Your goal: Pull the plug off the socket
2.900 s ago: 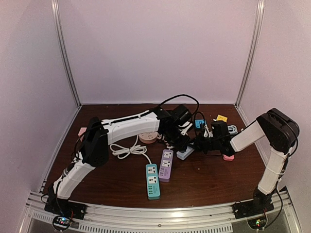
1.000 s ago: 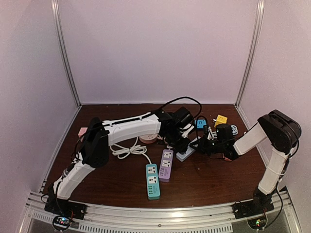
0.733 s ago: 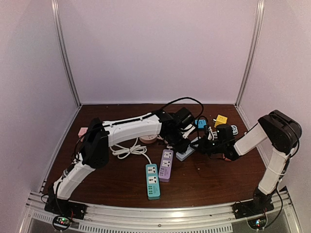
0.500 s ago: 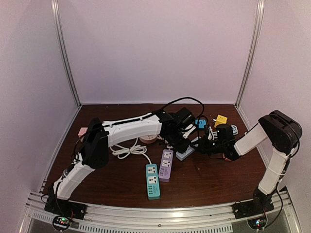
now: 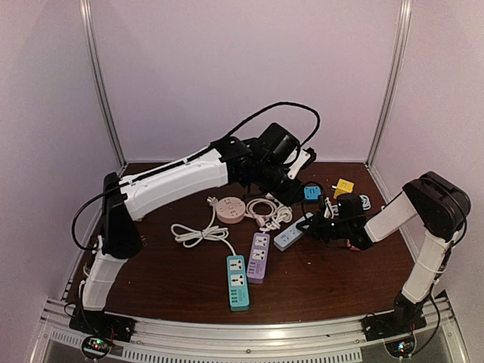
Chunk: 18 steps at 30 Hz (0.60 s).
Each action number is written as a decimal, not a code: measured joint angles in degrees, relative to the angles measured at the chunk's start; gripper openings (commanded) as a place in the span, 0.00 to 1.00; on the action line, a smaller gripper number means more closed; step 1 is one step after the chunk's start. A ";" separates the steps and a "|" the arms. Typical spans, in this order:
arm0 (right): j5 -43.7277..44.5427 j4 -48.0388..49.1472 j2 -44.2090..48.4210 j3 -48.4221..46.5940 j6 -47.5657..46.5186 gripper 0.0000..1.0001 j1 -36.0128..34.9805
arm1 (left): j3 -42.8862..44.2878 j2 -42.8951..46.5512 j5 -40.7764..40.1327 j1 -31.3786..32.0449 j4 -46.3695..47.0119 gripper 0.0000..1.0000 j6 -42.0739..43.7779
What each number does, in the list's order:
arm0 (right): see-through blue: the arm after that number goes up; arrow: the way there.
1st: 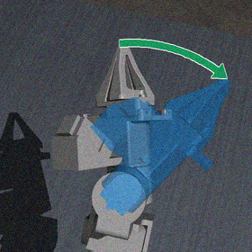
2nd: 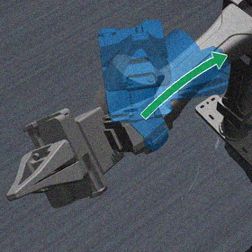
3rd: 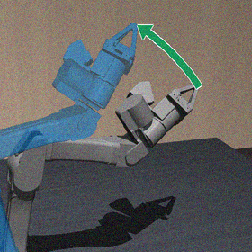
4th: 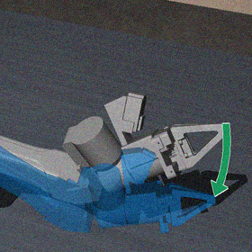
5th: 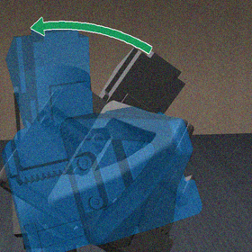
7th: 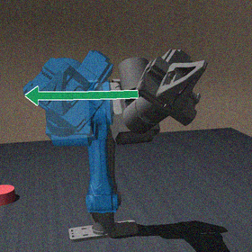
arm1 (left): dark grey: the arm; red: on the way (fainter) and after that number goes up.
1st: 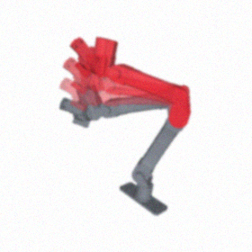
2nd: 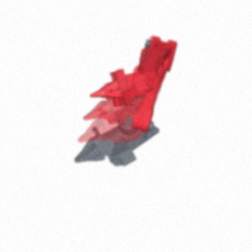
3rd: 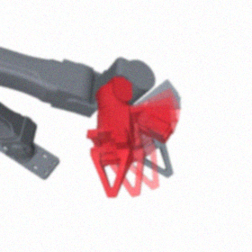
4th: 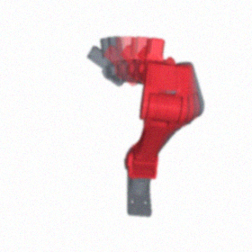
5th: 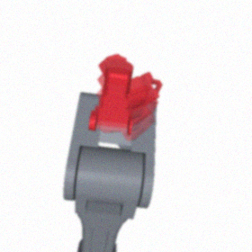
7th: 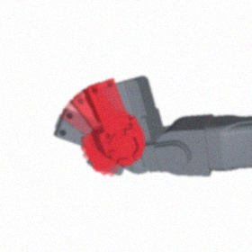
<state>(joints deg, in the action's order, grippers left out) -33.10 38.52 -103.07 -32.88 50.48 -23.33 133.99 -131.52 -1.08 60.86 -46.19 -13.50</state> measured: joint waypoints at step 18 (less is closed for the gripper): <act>6.25 -30.14 10.12 -10.12 -7.04 0.28 -1.53 | -36.94 22.93 2.82 -17.97 13.55 0.00 -12.37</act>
<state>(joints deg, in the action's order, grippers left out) -26.85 8.38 -92.95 -43.00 43.44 -24.86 97.06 -108.60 1.74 42.89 -32.64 -25.87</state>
